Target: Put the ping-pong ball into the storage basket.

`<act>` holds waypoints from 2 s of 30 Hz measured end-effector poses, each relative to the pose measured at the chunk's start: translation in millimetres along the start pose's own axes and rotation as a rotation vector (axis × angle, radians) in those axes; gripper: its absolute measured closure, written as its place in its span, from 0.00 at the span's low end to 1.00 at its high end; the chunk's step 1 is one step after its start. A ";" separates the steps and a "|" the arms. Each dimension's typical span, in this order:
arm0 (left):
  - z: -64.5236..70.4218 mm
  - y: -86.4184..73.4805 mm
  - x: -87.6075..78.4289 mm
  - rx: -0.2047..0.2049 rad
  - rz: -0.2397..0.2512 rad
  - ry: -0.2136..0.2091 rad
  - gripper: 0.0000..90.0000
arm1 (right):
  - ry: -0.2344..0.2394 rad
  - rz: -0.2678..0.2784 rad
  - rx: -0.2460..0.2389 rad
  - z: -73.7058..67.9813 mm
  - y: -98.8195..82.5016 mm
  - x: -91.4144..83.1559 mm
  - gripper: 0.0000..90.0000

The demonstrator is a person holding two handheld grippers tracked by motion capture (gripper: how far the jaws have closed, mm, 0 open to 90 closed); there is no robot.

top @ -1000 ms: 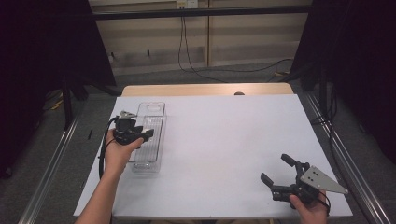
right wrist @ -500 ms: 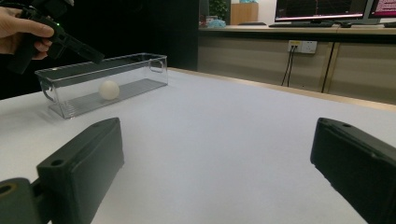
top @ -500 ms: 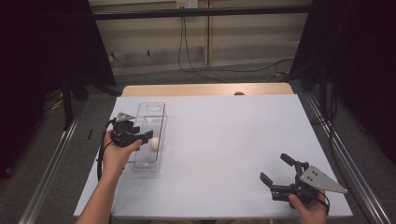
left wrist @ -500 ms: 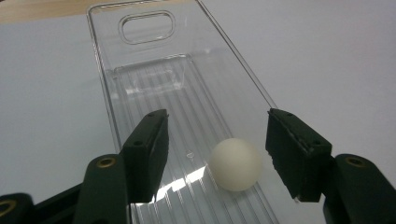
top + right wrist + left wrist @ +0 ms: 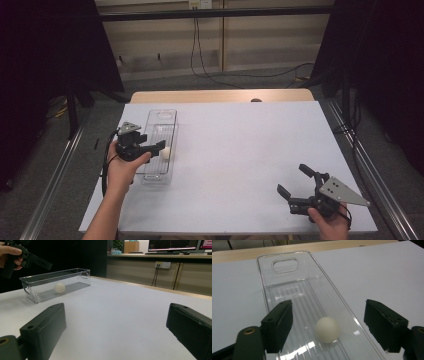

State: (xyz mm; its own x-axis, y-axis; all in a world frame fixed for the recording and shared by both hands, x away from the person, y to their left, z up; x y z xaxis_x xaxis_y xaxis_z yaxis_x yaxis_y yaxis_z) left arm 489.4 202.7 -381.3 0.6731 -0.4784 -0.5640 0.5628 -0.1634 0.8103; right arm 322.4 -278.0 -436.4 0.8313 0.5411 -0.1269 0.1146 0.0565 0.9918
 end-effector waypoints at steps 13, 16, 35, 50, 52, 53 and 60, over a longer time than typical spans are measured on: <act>2.6 -7.2 -10.5 0.003 0.060 -0.024 0.16 | 0.000 0.000 0.000 -0.3 0.6 -1.4 0.02; 3.6 -8.1 -13.3 0.013 0.073 -0.028 0.13 | -0.001 0.001 -0.002 -0.1 0.6 -1.8 0.02; 3.1 -19.9 -26.4 0.036 0.134 -0.050 0.04 | -0.008 0.001 0.002 0.6 0.7 -2.7 0.02; 4.0 -31.5 -34.9 0.043 0.170 -0.054 0.04 | -0.008 0.004 -0.002 0.8 1.0 -3.4 0.02; 3.6 -33.4 -36.3 0.042 0.174 -0.053 0.04 | -0.006 0.006 -0.007 0.8 1.1 -3.4 0.02; 3.1 -34.5 -37.2 0.047 0.180 -0.057 0.04 | -0.007 0.006 -0.007 0.8 1.1 -3.5 0.02; 2.4 -40.1 -42.1 0.049 0.199 -0.050 0.04 | -0.011 0.008 -0.006 1.1 1.2 -3.7 0.02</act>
State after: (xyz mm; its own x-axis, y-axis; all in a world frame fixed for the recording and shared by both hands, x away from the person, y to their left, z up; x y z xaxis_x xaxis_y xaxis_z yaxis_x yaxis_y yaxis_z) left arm 437.3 227.4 -389.6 0.7437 -0.5472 -0.3841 0.3958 -0.1027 0.9126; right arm 320.1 -280.9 -434.7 0.8382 0.5322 -0.1188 0.1042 0.0574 0.9929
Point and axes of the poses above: each handheld gripper's, and its own axes: x roughly forward along the jaws, y roughly out of its top, z roughly to its right, the point moved 1 cm from there along x, roughly forward along the jaws, and after that the axes turned 2 degrees about -x, right-handed, at the moved point
